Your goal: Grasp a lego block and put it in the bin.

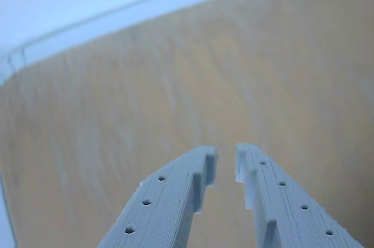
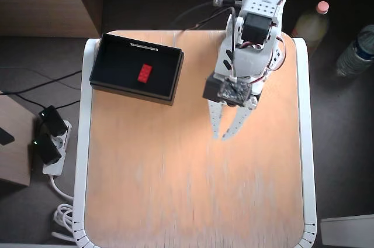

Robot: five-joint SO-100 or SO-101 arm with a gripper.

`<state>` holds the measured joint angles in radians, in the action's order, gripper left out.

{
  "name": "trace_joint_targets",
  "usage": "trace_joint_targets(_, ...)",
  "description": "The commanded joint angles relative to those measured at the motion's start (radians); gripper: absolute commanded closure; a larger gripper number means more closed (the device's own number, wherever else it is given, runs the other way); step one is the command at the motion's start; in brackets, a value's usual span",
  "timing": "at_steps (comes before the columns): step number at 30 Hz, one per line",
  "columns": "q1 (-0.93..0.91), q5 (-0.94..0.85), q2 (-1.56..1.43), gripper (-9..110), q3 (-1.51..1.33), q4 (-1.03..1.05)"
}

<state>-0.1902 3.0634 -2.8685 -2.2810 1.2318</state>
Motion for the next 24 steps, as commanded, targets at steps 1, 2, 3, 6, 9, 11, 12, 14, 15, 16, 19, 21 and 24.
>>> trace_joint_targets(1,0.054,-0.009,-0.063,101,-0.052,-0.008)
trace_joint_targets(2,0.066,-0.009,-0.078,101,-0.078,-0.008)
trace_joint_targets(3,0.078,-0.011,-0.091,101,-0.103,-0.008)
trace_joint_targets(6,0.114,-0.014,-0.127,101,-0.166,-0.009)
trace_joint_targets(9,0.143,-0.015,-0.166,101,-0.224,-0.009)
trace_joint_targets(11,0.155,-0.012,-0.193,101,-0.270,-0.011)
trace_joint_targets(12,0.160,-0.008,-0.209,101,-0.298,-0.012)
trace_joint_targets(14,0.167,-0.003,-0.244,101,-0.353,-0.015)
trace_joint_targets(15,0.169,0.000,-0.262,101,-0.376,-0.017)
trace_joint_targets(16,0.170,0.003,-0.279,101,-0.400,-0.017)
trace_joint_targets(19,0.170,0.005,-0.325,101,-0.462,-0.018)
trace_joint_targets(21,0.166,0.003,-0.345,101,-0.492,-0.018)
trace_joint_targets(24,0.161,-0.003,-0.379,101,-0.540,-0.018)
